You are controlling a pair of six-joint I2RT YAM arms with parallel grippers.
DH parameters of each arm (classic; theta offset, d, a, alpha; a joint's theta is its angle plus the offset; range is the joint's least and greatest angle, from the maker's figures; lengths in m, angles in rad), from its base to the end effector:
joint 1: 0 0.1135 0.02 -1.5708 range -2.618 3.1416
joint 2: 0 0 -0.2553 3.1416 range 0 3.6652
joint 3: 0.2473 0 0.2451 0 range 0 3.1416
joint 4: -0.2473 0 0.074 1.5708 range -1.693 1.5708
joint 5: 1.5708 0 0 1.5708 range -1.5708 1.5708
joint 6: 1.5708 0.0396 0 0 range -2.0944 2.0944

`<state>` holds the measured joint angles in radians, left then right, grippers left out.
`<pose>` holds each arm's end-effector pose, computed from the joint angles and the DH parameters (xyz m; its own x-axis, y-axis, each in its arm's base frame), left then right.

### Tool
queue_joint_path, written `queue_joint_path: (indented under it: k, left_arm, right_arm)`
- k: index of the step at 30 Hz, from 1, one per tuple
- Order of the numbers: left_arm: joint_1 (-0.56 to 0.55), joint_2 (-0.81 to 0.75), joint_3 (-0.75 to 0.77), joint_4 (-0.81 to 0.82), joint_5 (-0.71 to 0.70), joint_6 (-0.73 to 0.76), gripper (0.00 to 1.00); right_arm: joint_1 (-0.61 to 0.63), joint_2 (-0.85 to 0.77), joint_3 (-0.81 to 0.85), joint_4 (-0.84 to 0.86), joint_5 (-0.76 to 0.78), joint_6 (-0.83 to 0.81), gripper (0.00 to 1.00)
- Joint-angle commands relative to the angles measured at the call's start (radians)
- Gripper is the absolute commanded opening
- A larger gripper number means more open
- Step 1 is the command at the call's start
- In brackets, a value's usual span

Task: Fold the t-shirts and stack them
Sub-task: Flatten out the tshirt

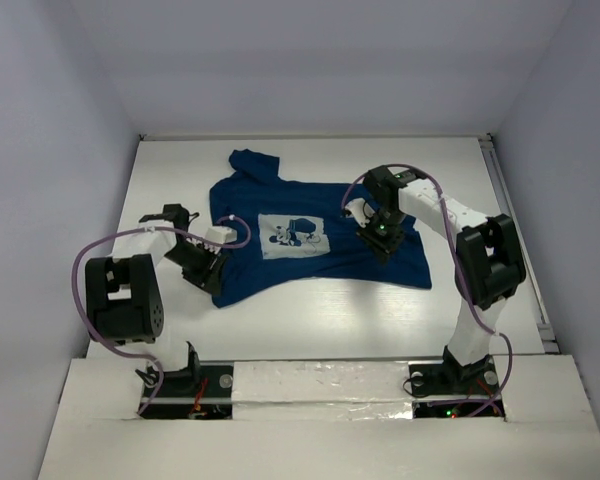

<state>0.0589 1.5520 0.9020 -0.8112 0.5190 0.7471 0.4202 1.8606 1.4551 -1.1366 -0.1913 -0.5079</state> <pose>0.2533 -0.0047 0.1650 -0.7259 0.5483 -0.4153 0.6765 0.6780 -0.2874 0.3057 0.1449 0.2067 -0.6002 -0.7911 -0.1175 -0.7981 0.5830 0.1521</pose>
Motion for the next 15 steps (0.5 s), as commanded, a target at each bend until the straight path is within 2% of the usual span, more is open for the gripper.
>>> queue_joint_path:
  k: [1, 3, 4, 5, 8, 9, 12, 14, 15]
  left_arm:
    - [-0.018, 0.016, 0.026, -0.033, 0.042, 0.014, 0.33]
    - [-0.018, 0.017, 0.037, -0.037, 0.064, 0.017, 0.12]
    - [-0.018, 0.019, 0.038, -0.048, 0.075, 0.020, 0.09]
    - [-0.027, 0.022, 0.040, -0.051, 0.090, 0.023, 0.08]
    - [-0.027, 0.037, 0.038, -0.052, 0.093, 0.028, 0.18]
    - [-0.027, 0.040, 0.038, -0.051, 0.093, 0.028, 0.24]
    - [-0.027, 0.051, 0.044, -0.066, 0.111, 0.046, 0.30]
    - [-0.027, 0.054, 0.051, -0.083, 0.121, 0.060, 0.28]
    - [-0.027, 0.063, 0.063, -0.086, 0.131, 0.063, 0.13]
  right_arm:
    - [0.009, -0.029, 0.001, 0.017, -0.014, -0.007, 0.37]
    - [0.009, -0.021, 0.005, 0.017, -0.017, -0.004, 0.37]
    - [0.009, -0.018, 0.010, 0.017, -0.022, -0.004, 0.37]
    - [0.009, -0.015, 0.011, 0.015, -0.022, -0.006, 0.37]
    - [0.009, -0.009, 0.016, 0.017, -0.027, -0.006, 0.37]
    - [0.009, -0.009, 0.014, 0.017, -0.027, -0.006, 0.37]
    - [0.009, -0.001, 0.004, 0.024, -0.022, -0.011, 0.37]
    - [0.009, 0.003, -0.010, 0.028, -0.017, -0.017, 0.36]
    - [0.009, 0.008, -0.015, 0.031, -0.014, -0.018, 0.34]
